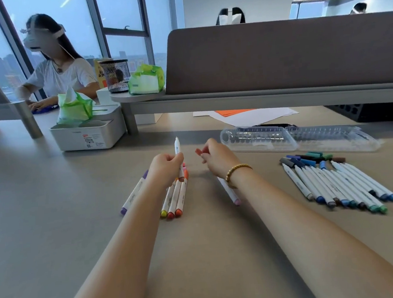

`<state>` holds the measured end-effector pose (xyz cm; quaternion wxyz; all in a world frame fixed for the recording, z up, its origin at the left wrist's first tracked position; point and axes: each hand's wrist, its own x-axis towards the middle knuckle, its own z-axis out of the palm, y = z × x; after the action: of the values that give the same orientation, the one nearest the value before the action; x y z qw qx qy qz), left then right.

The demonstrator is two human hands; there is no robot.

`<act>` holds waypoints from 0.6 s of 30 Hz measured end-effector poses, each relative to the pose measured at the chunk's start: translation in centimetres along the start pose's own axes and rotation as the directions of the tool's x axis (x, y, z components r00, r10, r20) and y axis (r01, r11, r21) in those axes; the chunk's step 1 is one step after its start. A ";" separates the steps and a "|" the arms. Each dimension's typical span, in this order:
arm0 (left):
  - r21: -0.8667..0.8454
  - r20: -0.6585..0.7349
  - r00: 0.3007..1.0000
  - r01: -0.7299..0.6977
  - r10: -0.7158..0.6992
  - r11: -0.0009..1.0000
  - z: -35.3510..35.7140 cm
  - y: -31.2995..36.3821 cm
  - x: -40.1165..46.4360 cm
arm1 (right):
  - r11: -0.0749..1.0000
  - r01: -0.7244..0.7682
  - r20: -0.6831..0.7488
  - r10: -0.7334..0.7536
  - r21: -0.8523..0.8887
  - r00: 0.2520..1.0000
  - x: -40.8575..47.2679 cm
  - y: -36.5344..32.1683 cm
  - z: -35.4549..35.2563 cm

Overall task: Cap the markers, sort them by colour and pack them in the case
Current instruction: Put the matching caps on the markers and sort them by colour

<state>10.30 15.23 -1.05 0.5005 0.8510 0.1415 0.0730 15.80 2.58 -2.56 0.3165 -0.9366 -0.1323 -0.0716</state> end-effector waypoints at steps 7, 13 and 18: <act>-0.131 0.049 0.998 -0.042 0.049 0.991 1.3 1.2 -2.8 | 0.636 -0.088 0.049 0.078 0.767 0.996 -2.4 2.2 -2.5; 0.151 0.348 0.932 -0.160 0.099 0.975 1.3 0.9 -4.4 | 0.350 -0.119 0.100 0.073 0.929 0.992 -3.0 3.3 -4.0; 0.213 0.409 0.909 -0.185 0.084 0.959 1.1 0.8 -4.3 | 0.478 -0.119 0.114 0.040 0.870 0.993 -2.9 4.2 -4.2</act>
<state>6.65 12.59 -0.81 0.4025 0.9114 -0.0139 -0.0843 14.04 -3.80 -2.35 0.7465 -0.6522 -0.1191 0.0571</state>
